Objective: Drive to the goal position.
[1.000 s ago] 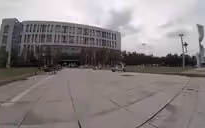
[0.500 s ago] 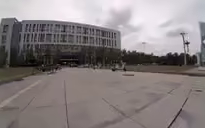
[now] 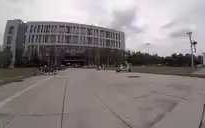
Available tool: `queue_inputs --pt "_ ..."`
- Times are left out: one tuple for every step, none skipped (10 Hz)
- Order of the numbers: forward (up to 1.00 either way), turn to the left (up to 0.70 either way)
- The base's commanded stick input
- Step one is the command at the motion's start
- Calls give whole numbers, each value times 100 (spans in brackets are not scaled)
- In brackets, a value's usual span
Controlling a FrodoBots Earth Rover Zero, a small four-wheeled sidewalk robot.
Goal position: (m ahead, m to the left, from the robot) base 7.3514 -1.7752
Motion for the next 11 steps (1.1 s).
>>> queue_inputs --pt "60 0" --pt "60 0" --pt "60 0" --pt "60 0" --pt "60 0" --pt "60 0" --pt "60 0" --pt "60 0" --pt "60 0" --pt "60 0" --pt "60 0"
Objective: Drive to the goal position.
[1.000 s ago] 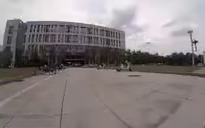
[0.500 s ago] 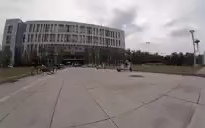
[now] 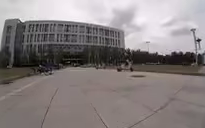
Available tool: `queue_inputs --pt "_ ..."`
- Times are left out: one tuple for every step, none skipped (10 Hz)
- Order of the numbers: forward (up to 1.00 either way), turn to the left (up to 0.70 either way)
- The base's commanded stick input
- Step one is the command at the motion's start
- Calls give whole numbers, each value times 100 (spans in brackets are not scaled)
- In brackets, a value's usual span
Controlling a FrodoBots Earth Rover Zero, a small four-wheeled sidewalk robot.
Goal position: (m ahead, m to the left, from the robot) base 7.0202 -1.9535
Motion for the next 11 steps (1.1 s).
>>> queue_inputs --pt "60 0" --pt "60 0" --pt "60 0" --pt "60 0" --pt "60 0" --pt "60 0" --pt "60 0" --pt "60 0" --pt "60 0" --pt "60 0" --pt "60 0"
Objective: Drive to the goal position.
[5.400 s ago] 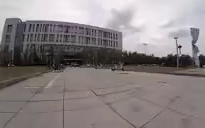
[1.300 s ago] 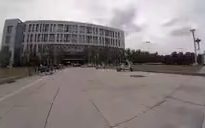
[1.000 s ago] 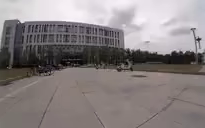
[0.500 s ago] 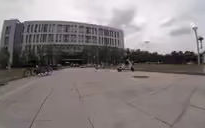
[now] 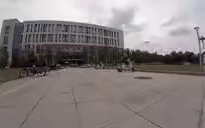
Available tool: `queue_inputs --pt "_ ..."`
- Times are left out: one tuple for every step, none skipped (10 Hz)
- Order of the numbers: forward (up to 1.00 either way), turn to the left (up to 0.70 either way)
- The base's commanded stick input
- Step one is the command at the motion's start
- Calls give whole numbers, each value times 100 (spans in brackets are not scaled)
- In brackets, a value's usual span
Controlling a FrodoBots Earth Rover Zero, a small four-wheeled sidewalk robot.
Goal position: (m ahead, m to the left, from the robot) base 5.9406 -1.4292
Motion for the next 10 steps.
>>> queue_inputs --pt "60 0" --pt "60 0" --pt "60 0" --pt "60 0" --pt "60 0" --pt "60 0" --pt "60 0" --pt "60 0" --pt "60 0" --pt "60 0"
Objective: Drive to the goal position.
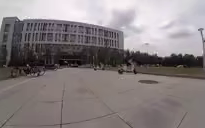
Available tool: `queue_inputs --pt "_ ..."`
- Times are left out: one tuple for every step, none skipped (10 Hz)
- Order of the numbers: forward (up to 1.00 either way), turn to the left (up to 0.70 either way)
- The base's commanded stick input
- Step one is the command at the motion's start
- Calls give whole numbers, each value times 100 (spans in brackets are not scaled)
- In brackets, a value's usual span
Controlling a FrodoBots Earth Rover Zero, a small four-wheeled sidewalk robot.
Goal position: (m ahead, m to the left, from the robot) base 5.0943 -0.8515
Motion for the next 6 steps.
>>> queue_inputs --pt "60 0" --pt "60 0" --pt "60 0" --pt "60 0" --pt "60 0" --pt "60 0"
